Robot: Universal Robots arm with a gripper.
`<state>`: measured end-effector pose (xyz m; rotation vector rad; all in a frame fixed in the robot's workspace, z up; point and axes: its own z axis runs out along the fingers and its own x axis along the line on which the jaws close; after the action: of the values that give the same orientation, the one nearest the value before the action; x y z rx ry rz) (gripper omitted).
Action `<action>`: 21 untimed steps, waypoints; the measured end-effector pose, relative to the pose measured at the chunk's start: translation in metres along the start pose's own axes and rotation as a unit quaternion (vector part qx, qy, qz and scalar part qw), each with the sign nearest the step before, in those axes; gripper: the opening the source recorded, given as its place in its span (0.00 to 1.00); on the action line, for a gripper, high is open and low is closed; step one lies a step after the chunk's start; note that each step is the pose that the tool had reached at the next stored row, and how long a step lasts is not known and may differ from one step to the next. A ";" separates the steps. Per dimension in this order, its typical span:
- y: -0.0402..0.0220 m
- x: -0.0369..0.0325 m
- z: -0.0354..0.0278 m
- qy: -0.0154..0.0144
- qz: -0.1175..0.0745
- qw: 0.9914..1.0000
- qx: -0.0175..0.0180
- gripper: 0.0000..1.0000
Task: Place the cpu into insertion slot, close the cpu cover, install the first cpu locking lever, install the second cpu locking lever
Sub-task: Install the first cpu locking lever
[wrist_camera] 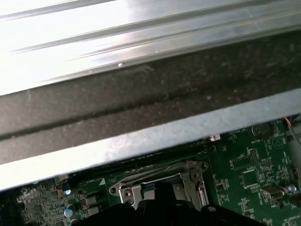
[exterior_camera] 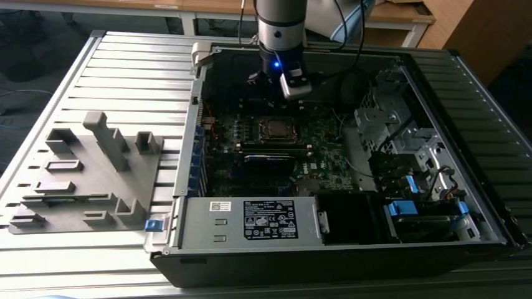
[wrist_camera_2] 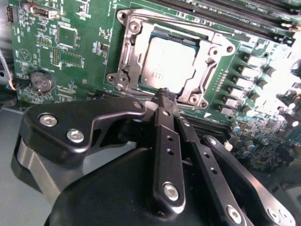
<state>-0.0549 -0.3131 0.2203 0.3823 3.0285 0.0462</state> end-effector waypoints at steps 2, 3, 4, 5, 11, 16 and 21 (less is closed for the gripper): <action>0.0001 -0.0005 0.0007 0.001 -0.009 1.000 0.000 0.11; 0.0002 -0.0008 0.0011 0.002 -0.013 1.000 0.000 0.11; 0.0002 -0.0009 0.0015 0.002 -0.018 1.000 0.000 0.11; 0.0003 -0.0011 0.0020 0.003 -0.022 1.000 0.000 0.11; 0.0004 -0.0017 0.0036 0.007 -0.047 0.999 0.004 0.11; 0.0006 -0.0023 0.0012 0.008 -0.048 0.999 0.005 0.11; 0.0007 -0.0029 -0.0031 0.008 -0.048 0.999 0.005 0.11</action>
<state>-0.0522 -0.3132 0.2236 0.2374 3.0596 0.0272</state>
